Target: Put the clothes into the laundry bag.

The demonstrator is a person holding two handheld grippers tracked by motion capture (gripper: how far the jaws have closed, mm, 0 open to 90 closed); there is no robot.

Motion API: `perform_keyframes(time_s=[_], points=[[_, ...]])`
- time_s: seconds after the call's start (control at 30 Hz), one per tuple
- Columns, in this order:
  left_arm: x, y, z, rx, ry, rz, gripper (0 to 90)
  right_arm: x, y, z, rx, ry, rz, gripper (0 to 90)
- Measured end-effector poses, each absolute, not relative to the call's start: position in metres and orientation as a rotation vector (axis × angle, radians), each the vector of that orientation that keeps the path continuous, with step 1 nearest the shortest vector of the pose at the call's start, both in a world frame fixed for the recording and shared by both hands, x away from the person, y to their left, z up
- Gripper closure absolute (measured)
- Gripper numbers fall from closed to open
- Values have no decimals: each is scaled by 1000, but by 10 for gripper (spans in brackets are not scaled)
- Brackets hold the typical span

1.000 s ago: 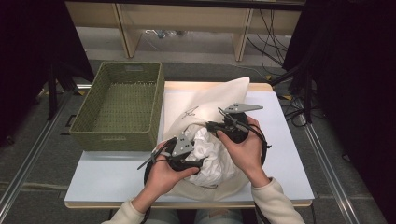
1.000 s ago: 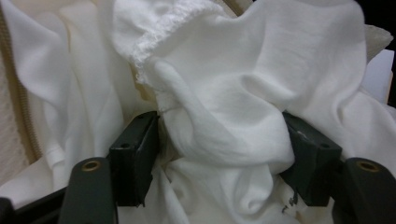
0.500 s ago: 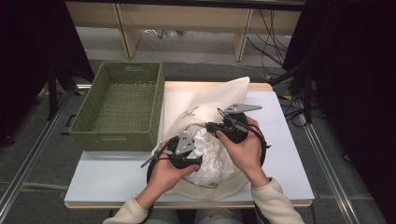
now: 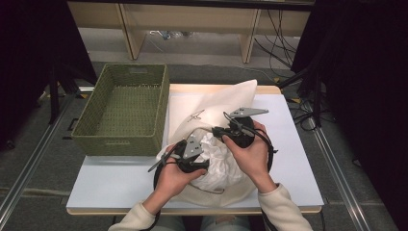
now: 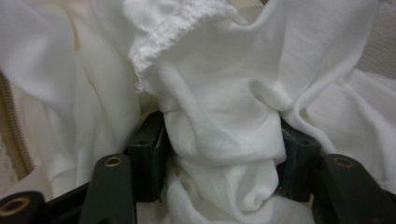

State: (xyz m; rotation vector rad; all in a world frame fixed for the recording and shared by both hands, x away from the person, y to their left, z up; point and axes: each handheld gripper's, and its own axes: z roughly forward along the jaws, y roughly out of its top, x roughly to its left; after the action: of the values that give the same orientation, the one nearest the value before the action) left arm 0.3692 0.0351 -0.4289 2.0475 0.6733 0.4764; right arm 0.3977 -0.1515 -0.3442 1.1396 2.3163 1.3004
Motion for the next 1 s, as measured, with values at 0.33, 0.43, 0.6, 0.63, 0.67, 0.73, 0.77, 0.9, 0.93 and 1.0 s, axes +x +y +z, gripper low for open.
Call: perform_keyframes(time_s=[0.33,0.43,0.6,0.63,0.67,0.73,0.77,0.9,0.93,1.0], points=[[374,33,-434,2071,666,488,523,398,-150,-349,1160,2336,1289,887],[379,30,-438,2057,699,503,596,400,-151,-350,1154,2345,1281,887],[380,26,-437,2044,719,512,734,399,-151,-349,1173,2355,1293,888],[380,27,-437,2037,729,504,746,398,-151,-348,1165,2356,1312,888],[380,28,-436,2024,729,499,754,397,-151,-346,1165,2349,1327,888],[377,32,-431,1995,752,485,764,393,-151,-341,1142,2343,1337,888],[375,33,-429,1971,758,495,767,391,-151,-338,1121,2338,1351,888],[369,36,-418,1956,739,511,770,385,-150,-330,1088,2324,1367,887],[370,37,-418,1951,745,513,770,385,-151,-330,1085,2310,1350,887],[372,37,-422,1952,749,499,769,389,-152,-334,1098,2317,1350,887]])
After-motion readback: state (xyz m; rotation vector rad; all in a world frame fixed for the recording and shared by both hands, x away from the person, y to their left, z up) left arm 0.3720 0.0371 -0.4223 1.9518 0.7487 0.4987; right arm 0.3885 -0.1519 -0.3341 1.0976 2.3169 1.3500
